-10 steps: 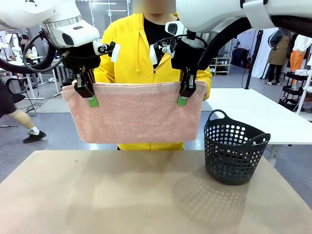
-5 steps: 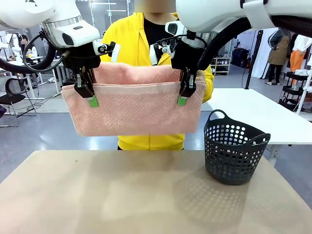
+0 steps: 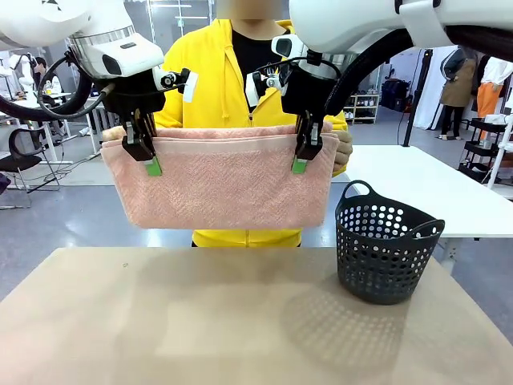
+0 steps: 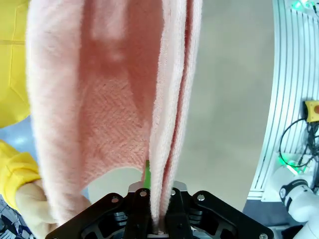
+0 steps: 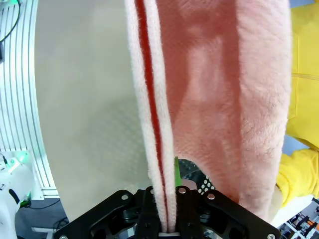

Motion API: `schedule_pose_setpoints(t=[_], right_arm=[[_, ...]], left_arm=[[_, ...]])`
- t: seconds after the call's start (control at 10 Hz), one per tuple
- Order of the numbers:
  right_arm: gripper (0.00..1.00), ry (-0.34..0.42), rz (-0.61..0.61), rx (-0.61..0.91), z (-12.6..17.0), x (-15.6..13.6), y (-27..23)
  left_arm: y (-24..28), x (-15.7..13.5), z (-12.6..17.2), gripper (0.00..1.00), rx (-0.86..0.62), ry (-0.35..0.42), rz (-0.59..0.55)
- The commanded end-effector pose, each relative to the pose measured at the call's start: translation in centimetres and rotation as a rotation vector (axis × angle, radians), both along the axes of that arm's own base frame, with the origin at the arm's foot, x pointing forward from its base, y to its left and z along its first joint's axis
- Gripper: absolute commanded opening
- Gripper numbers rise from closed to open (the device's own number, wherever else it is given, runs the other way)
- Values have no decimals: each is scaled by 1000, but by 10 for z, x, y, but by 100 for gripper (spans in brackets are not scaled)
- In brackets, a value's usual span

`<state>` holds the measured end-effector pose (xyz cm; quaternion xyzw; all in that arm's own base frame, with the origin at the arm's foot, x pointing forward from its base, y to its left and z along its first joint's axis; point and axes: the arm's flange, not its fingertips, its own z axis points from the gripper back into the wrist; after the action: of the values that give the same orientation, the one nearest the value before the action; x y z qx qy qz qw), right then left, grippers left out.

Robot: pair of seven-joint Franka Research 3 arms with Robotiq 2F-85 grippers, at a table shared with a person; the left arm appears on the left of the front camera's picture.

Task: Fold the towel.
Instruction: Release the end of the 100 cm Hotel Towel you were holding.

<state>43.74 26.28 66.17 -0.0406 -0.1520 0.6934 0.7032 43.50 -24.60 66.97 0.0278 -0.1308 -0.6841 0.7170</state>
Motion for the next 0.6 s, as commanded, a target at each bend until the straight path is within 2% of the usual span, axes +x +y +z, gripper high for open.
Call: schedule_pose_setpoints(t=[0.0,0.5], right_arm=[[0,-7,-1,-9,1,0,-2],[0,-7,-1,-9,1,0,-2]], left_arm=[[1,1,4,0,-3,-7,-5],[1,1,4,0,-3,-7,-5]])
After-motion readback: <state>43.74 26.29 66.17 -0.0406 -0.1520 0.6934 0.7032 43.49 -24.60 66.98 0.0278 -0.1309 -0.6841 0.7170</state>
